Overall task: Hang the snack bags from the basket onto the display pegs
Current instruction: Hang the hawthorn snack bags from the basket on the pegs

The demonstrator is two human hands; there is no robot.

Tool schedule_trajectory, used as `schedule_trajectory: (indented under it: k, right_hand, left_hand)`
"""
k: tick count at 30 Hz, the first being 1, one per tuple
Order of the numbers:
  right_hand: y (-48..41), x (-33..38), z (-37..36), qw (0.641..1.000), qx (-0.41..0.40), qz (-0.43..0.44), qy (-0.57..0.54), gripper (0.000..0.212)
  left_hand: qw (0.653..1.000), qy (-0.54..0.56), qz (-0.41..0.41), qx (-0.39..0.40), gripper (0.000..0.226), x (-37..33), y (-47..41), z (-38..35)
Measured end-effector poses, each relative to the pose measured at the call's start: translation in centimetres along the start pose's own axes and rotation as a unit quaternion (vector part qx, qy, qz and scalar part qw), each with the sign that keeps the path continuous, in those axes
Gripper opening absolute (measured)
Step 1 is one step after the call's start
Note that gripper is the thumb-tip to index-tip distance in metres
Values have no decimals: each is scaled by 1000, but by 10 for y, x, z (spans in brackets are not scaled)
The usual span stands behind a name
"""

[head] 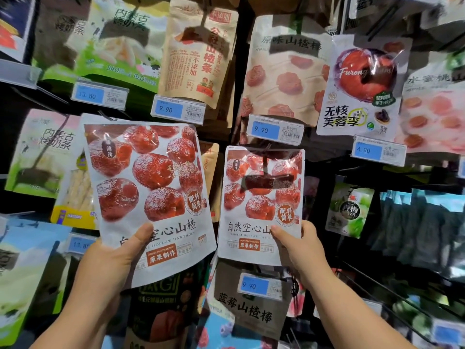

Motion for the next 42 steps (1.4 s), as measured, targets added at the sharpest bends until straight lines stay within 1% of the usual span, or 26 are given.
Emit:
schedule_trajectory:
  k: [1,2,4,5,6,8,9,10,11,13,15,17,19,20,24,27,31,35,39,42]
  right_hand:
    - [3,0,4,999,-38,4,20,65]
    - [9,3,8,995,-83,21,41,68]
    - [26,13,17,979,-173,76,82,73]
    - [34,18,18,970,-199,110,87,69]
    - [43,24,18,966,-199,144,82,60]
    - [55,32,11,970,-136,186,75,37]
    - [60,34,5,974,-92,192,82,28]
    - [63,35,0,977,-49,189,90,25]
    - [67,35,-4,979,-9,179,97,29]
    - [73,33,-11,982,63,146,106,48]
    - [80,31,-16,982,131,110,76,72]
    - [84,28,-16,982,163,89,32,85]
    - [85,26,-12,984,156,87,-3,90]
    - [85,26,-9,985,148,86,-15,88]
    - [80,25,3,988,110,97,-47,68]
    - [73,24,9,989,89,102,-61,67]
    - [64,28,12,988,87,102,-77,73]
    - [58,31,13,987,91,101,-85,81]
    - [51,34,12,987,92,108,-81,63]
    - [47,33,11,986,91,115,-76,62]
  left_hand:
    - [1000,1,-2,6,42,-1,1,-2]
    - [1000,3,-1,15,42,-3,2,-6]
    - [999,19,3,35,44,-5,6,-16]
    - [998,29,6,46,46,-5,8,-22]
    - [997,38,11,62,46,-5,10,-29]
    - [993,63,30,94,47,-3,16,-43]
    - [990,77,44,111,49,-1,19,-49]
    - [987,85,57,126,53,2,23,-55]
    - [983,90,66,142,57,4,26,-61]
    - [977,94,87,170,64,6,33,-71]
    - [970,105,108,189,57,7,39,-80]
    - [963,110,127,211,50,5,42,-90]
    - [958,104,135,232,50,2,43,-101]
    - [955,106,141,240,50,1,42,-105]
    - [943,111,146,278,50,-2,37,-122]
    - [940,100,137,298,52,-5,32,-132]
    - [938,84,136,308,61,-6,27,-141]
    - [936,81,136,313,62,-5,22,-146]
    - [938,92,128,308,58,-4,17,-149]
    - [941,90,123,303,57,-3,15,-150]
Point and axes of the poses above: each hand's wrist, its own y-axis away from the middle knuckle, its own z-axis out of the back of the hand, x = y × z, the point moved 5 cm from there along -y, towards the middle knuckle, and after that the axes turned 14 degrees about -z, right-handed, at the moved point
